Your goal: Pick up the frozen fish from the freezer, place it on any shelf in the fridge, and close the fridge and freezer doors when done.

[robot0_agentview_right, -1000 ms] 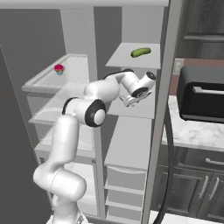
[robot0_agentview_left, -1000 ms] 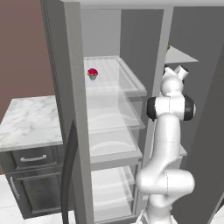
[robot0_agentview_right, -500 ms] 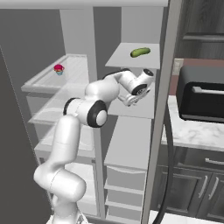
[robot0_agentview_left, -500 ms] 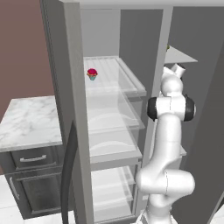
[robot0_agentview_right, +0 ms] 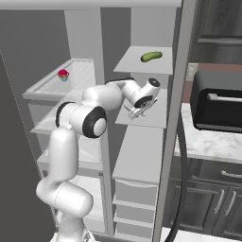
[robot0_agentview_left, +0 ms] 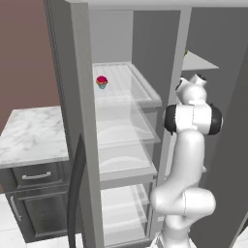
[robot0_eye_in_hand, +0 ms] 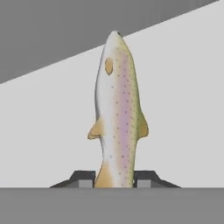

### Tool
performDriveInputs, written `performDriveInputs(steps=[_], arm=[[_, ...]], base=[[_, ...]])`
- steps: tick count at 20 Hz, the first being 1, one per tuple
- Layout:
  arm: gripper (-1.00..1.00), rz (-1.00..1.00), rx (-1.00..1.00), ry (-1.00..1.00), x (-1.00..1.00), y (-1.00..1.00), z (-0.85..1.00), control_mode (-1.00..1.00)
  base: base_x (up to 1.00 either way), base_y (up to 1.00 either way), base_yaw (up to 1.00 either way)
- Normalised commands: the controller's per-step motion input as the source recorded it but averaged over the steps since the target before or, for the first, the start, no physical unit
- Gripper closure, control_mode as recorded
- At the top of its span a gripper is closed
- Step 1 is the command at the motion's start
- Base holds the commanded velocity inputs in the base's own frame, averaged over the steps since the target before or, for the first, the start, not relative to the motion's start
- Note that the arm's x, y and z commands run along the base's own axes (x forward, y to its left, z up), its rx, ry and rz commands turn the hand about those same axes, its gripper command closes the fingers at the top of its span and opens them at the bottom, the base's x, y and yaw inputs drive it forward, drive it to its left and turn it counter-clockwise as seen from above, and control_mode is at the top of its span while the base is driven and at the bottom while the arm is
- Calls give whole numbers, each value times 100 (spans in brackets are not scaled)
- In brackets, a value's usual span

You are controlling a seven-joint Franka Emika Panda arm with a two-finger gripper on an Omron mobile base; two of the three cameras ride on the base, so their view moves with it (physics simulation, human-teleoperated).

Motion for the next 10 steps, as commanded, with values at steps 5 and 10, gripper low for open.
performDriveInputs(steps=[5, 10], arm=[[100, 2, -1, -13, -63, -11, 24, -100], [100, 1, 0, -7, -55, -11, 54, -100]], base=[[0, 0, 0], [0, 0, 0]])
